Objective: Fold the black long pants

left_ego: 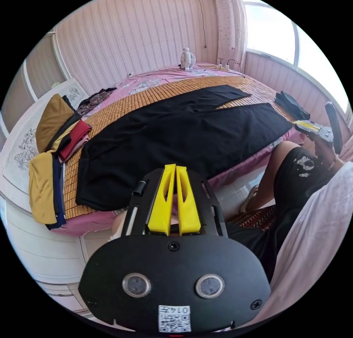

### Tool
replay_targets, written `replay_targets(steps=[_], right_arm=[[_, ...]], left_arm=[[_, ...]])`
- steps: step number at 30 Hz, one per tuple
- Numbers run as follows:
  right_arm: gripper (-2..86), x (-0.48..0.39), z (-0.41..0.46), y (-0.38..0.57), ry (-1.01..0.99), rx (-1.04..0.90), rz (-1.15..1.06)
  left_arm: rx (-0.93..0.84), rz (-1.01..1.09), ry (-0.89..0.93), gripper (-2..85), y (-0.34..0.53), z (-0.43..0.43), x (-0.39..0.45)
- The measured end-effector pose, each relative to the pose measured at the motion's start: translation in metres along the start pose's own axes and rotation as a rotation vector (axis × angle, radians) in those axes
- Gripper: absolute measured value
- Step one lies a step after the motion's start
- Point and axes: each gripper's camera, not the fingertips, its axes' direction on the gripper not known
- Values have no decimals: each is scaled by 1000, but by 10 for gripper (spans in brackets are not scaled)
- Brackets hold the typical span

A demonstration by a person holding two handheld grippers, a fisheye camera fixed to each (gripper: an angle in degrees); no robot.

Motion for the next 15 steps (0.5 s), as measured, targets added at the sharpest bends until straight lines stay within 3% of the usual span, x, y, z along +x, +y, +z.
replay_targets(steps=[3,10,15], right_arm=[[-9,-26,-5,8,-21,-12,-107],[-10,-45,-27,41,-10,25,-108],[-10,-64,-51,62,-25,101,-161]], left_arm=[[80,-85,7,-10,31,-26,-8],[187,-128,103,-10,90,-70,-21],[361,-227,183,-10,137,-101,-43]])
